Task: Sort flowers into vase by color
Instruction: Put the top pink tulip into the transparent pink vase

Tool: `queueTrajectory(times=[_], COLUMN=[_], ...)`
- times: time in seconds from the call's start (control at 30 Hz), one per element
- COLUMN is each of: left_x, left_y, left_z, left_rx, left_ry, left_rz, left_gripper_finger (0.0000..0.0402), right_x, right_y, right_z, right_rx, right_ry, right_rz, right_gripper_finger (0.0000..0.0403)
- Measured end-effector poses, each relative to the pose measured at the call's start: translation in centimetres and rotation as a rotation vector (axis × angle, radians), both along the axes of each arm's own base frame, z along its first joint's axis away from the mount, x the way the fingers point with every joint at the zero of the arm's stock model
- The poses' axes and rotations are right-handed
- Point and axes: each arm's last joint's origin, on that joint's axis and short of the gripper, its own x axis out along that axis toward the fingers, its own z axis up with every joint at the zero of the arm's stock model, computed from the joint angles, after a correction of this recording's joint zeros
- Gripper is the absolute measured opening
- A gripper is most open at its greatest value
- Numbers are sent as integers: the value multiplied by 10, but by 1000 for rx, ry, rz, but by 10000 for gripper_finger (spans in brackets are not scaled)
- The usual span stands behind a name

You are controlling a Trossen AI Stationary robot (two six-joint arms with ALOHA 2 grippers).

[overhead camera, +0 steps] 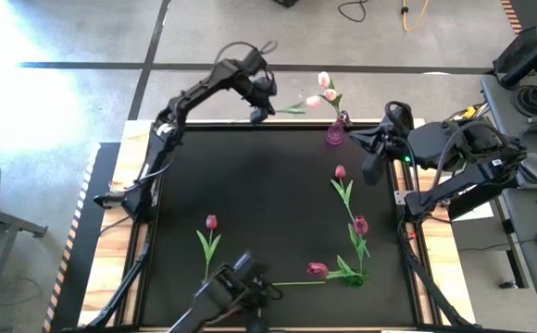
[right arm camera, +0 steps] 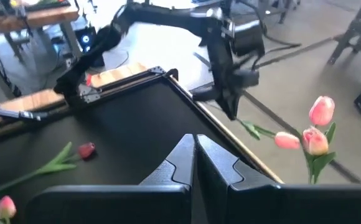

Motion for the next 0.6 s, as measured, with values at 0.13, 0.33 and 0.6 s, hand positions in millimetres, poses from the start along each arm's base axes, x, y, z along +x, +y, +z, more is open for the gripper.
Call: queueTrajectory(times=[0.13, 0.33, 0.6], left_x=[-16, -37, -30], left_y=[-4, -11, -6], left_z=[36, 76, 39], left_rx=[4, -51, -120], left_ry=[-80, -232, -253], left_rz=[17, -4, -7], left_gripper_finger=[0, 0, 0], right_x=[-6, -8, 19], right_y=[-1, -7, -38], right_z=[0, -14, -45], right_rx=[-39, -55, -7], right_ry=[30, 75, 16], right_rz=[50, 72, 189], right_gripper_finger=[9, 9, 9])
